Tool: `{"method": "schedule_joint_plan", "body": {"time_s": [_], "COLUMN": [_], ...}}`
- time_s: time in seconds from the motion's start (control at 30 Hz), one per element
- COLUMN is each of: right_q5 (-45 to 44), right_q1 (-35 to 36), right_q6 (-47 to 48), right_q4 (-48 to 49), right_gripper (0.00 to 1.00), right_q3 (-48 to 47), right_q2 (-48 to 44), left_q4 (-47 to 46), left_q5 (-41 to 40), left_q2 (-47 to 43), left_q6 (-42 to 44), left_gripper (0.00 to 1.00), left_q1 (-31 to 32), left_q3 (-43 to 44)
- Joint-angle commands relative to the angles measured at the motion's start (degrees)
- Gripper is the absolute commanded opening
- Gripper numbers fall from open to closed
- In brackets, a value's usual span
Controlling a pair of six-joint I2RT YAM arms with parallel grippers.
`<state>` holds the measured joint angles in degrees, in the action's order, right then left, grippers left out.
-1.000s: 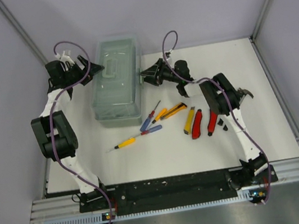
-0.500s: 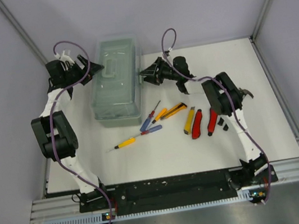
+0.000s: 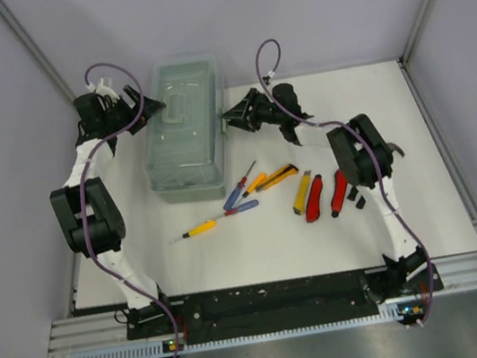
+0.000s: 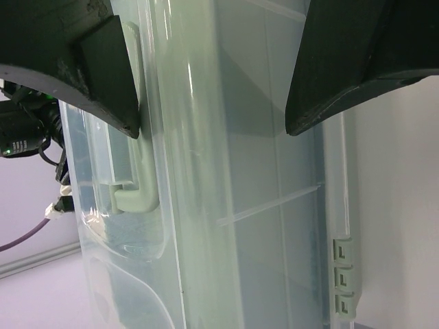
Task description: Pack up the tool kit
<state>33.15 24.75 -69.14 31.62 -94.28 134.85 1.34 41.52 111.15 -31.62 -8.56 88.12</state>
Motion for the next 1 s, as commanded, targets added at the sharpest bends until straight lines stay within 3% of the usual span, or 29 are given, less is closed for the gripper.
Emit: {"method": "schedule_joint_plan", "body": {"time_s": [0.0,0.07,0.13,0.23,0.37,0.53,0.73,0.97], "right_q5": [-1.34,-0.89,-0.19,2.62,6.04,8.95,12.9,15.28], "right_q1": [4.87,4.78,4.43,4.51,4.69,4.87,5.74,6.62], "right_q6": [1.48,-0.2,-0.9,-2.04,-8.01,-17.58,-19.19,-10.23], "right_q4": [-1.74,1.5,3.97,6.87,18.36,31.82,34.84,23.77], "right_gripper": [0.48,0.68,0.78,0.88,0.91,0.91,0.88,0.56], "right_q3": [-1.17,0.84,2.78,3.22,2.88,0.07,-2.48,-3.45], "right_q2": [-0.2,0.24,0.33,1.21,3.4,7.27,7.02,3.85], "left_q4": [12.36,12.8,12.81,12.54,12.19,11.23,12.1,15.26], "left_q5": [0.06,0.14,0.49,1.72,3.22,5.24,4.45,4.01], "left_q2": [3.02,3.1,2.93,3.1,3.19,3.37,3.72,5.48], "left_q6": [5.16,5.34,5.16,4.64,4.2,2.53,2.96,3.58], "left_gripper": [0.88,0.89,0.9,0.9,0.91,0.91,0.92,0.91], "left_q1": [4.87,4.95,4.87,4.87,4.87,5.04,6.44,8.29], "left_q3": [-2.16,-1.9,-1.9,-2.42,-3.3,-3.92,-3.48,-2.6]}}
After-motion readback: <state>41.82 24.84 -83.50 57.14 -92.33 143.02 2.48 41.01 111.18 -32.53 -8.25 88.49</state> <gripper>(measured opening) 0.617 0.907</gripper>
